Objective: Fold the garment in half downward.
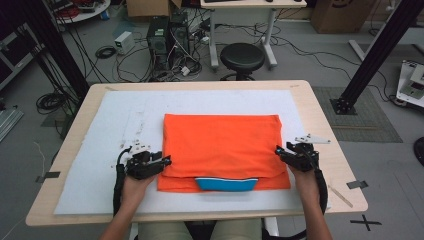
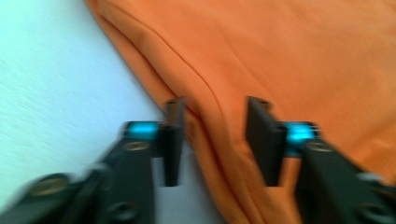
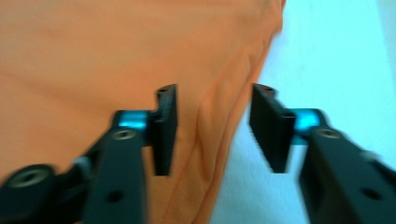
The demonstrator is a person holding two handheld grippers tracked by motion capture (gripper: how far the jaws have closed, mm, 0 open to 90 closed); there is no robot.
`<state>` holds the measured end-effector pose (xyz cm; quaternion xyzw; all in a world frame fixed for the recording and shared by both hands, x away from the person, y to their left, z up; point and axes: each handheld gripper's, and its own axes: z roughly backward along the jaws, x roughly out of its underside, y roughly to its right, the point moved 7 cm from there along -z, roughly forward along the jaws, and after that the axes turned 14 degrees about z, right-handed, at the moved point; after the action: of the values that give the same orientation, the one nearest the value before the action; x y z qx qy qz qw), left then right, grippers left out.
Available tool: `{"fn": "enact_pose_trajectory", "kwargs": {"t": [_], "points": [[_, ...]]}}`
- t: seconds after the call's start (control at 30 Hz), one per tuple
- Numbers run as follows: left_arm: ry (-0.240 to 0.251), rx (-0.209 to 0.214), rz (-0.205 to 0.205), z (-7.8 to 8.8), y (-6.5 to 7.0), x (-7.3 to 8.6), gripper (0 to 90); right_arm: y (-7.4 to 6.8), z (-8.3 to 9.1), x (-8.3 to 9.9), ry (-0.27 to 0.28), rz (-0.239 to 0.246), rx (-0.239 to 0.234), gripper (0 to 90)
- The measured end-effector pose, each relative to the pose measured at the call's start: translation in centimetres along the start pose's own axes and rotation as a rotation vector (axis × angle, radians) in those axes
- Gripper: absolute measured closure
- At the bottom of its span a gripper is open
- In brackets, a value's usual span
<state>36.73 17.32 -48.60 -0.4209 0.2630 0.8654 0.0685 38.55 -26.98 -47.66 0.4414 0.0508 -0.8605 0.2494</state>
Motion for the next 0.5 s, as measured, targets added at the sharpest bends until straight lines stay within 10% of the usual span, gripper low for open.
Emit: {"fn": "enact_pose_trajectory", "kwargs": {"t": [0.2,0.5], "points": [[0.201,0.032,0.009,1.9,-1.5,-2.6,17.6,-0.2,0.7,-0.8,0.064,0.063,0.002,27.4],[0.276,0.094,-0.05,3.0,-2.4,-3.8,18.0,-1.3,0.5,-1.9,0.105,0.118,-0.013,21.3]]}}
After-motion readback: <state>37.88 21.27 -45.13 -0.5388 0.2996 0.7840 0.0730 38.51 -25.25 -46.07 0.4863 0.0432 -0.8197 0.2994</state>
